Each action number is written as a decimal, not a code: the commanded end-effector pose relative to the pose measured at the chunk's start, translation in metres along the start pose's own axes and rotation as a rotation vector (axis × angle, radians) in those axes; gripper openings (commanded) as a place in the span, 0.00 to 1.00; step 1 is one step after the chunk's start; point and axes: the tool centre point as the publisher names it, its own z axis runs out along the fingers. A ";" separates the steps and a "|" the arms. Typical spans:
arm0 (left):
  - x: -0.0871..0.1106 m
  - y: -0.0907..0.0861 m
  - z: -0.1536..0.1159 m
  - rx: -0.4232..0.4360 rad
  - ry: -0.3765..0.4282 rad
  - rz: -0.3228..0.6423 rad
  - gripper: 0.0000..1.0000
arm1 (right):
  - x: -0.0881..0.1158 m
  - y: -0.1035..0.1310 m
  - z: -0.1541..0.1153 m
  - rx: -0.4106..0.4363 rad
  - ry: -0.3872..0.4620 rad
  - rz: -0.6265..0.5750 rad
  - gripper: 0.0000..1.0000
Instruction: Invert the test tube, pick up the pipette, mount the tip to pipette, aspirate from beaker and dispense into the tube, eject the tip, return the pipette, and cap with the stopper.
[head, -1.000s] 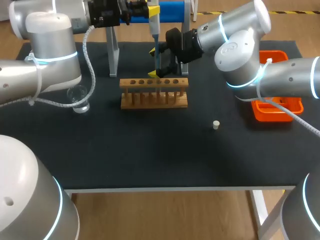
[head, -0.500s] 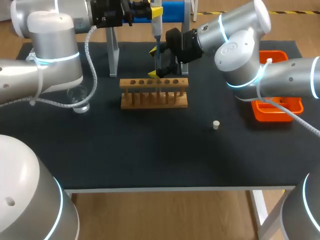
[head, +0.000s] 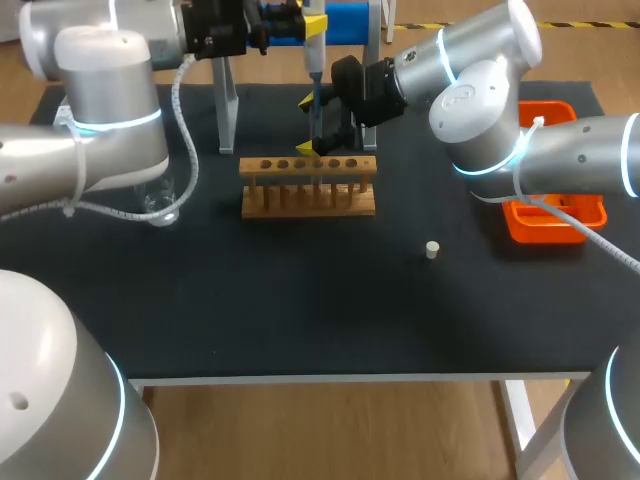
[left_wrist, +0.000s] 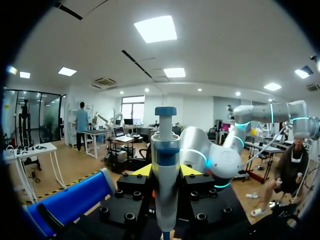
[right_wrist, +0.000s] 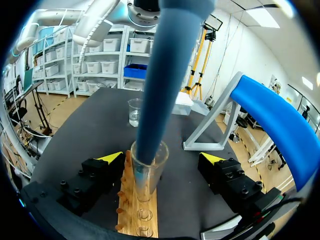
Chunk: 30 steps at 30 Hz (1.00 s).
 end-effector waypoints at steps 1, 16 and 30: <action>0.004 0.000 -0.003 0.003 -0.008 0.003 0.00 | -0.001 0.000 -0.001 0.003 0.004 0.000 1.00; 0.003 0.001 -0.003 0.013 -0.007 0.025 0.00 | -0.001 0.000 -0.001 0.003 0.004 0.000 1.00; 0.002 0.000 -0.002 0.007 0.002 0.029 0.00 | -0.001 0.000 -0.001 0.003 0.004 0.000 1.00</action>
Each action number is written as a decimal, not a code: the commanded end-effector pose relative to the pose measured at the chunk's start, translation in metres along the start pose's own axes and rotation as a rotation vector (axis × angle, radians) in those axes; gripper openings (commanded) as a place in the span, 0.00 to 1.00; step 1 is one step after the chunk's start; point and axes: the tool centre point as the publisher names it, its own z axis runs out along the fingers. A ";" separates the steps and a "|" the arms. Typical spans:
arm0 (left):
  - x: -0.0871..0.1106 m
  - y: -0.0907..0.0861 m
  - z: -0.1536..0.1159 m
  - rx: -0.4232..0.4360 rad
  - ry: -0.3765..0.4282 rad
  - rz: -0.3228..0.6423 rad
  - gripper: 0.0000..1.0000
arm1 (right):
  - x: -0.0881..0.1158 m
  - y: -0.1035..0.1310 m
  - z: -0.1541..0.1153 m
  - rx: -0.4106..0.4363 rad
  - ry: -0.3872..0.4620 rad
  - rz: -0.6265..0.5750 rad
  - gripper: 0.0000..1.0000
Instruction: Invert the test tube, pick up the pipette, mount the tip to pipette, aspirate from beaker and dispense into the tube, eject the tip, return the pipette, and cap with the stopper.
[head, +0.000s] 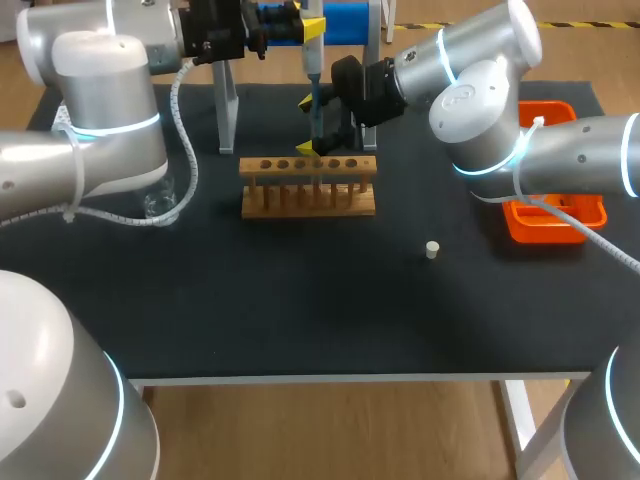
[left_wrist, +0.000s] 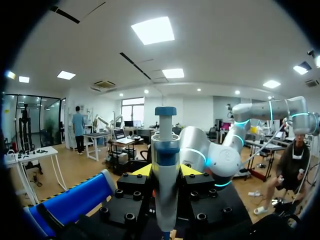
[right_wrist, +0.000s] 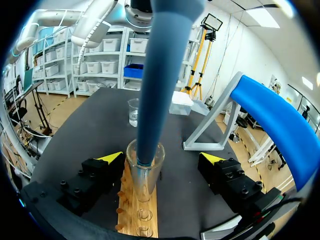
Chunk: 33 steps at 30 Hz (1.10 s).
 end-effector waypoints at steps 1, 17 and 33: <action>-0.001 0.000 0.001 -0.002 0.005 -0.001 0.00 | -0.001 0.000 -0.001 0.003 0.004 0.000 1.00; -0.001 0.001 0.002 -0.011 0.008 0.002 0.00 | -0.001 0.000 -0.001 0.003 0.004 0.000 1.00; -0.001 0.001 0.002 -0.011 0.008 0.002 0.00 | -0.001 -0.001 -0.006 -0.003 0.001 -0.001 1.00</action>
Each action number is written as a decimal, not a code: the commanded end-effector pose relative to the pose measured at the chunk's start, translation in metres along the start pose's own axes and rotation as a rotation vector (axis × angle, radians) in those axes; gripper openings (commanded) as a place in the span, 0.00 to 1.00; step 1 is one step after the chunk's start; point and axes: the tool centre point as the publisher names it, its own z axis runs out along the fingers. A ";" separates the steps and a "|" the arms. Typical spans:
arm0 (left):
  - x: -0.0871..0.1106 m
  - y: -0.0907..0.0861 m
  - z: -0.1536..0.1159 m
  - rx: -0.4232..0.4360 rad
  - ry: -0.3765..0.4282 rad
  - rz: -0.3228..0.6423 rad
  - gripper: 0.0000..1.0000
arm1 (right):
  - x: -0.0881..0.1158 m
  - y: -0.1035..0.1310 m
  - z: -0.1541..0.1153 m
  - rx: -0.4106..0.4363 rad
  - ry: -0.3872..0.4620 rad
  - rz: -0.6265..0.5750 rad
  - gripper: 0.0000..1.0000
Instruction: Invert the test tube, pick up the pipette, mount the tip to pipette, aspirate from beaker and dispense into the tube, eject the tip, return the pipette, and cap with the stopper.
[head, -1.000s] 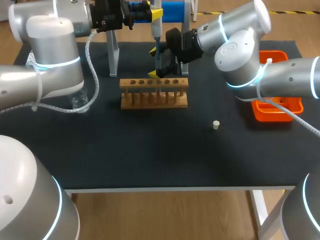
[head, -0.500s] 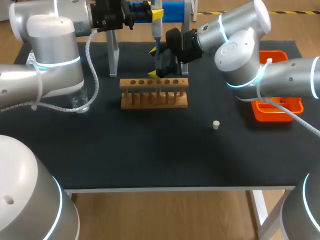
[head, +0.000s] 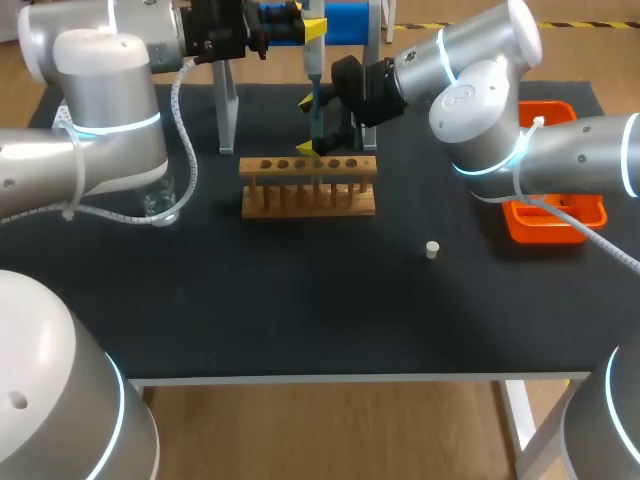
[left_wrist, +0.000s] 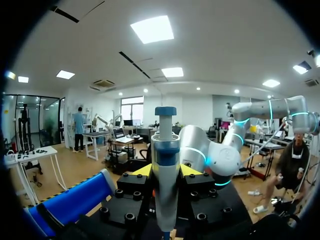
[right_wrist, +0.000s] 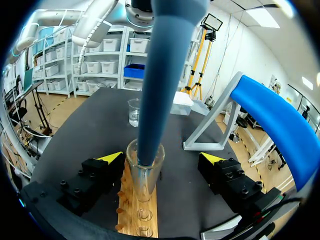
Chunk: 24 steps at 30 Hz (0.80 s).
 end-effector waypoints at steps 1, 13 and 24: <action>-0.001 -0.001 0.000 -0.001 0.002 -0.001 0.00 | 0.000 -0.001 -0.008 -0.005 0.000 -0.002 1.00; -0.001 -0.001 0.000 -0.001 0.002 -0.001 0.00 | 0.002 -0.006 -0.036 -0.031 -0.005 -0.024 1.00; -0.001 -0.001 0.000 -0.001 0.002 -0.001 0.00 | 0.005 -0.013 -0.069 -0.077 -0.025 -0.024 1.00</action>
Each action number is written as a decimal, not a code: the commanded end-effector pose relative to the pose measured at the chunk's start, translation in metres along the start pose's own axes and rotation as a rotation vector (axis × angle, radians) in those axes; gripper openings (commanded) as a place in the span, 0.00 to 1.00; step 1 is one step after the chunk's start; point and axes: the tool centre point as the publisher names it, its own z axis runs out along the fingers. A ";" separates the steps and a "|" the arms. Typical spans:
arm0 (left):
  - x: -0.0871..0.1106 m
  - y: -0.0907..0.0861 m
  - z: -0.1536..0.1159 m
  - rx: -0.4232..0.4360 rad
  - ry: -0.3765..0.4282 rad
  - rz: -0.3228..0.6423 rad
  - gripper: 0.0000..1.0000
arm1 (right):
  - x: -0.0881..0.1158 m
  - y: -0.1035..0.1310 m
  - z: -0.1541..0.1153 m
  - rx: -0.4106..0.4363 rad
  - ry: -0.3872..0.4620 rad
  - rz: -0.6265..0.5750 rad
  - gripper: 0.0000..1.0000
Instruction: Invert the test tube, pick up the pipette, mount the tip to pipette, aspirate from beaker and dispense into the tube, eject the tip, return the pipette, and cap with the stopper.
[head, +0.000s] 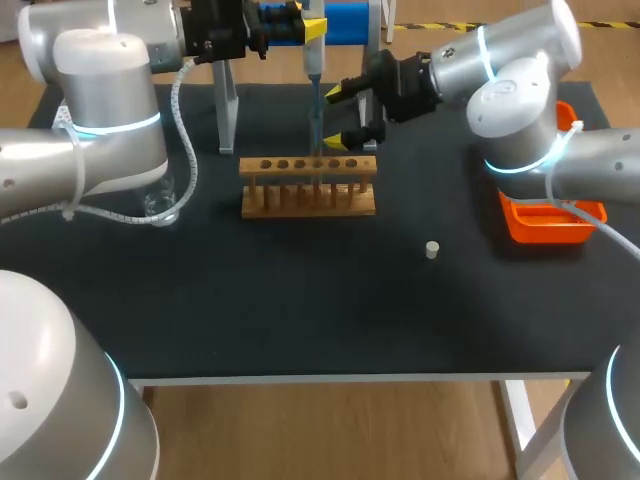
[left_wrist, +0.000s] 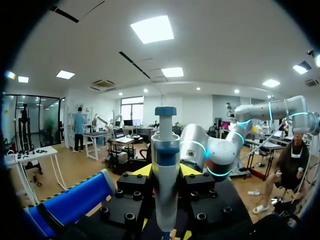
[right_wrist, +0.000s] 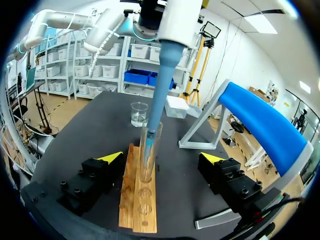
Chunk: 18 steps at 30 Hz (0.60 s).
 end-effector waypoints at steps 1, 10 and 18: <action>-0.001 -0.001 0.000 -0.001 0.002 -0.001 0.00 | 0.006 -0.001 -0.021 -0.025 -0.008 0.000 1.00; -0.001 -0.001 0.000 -0.001 0.002 -0.001 0.00 | -0.001 0.016 -0.062 -0.116 -0.071 0.000 1.00; -0.001 -0.001 0.000 -0.001 0.002 -0.001 0.00 | -0.004 0.046 -0.099 -0.192 -0.097 -0.002 1.00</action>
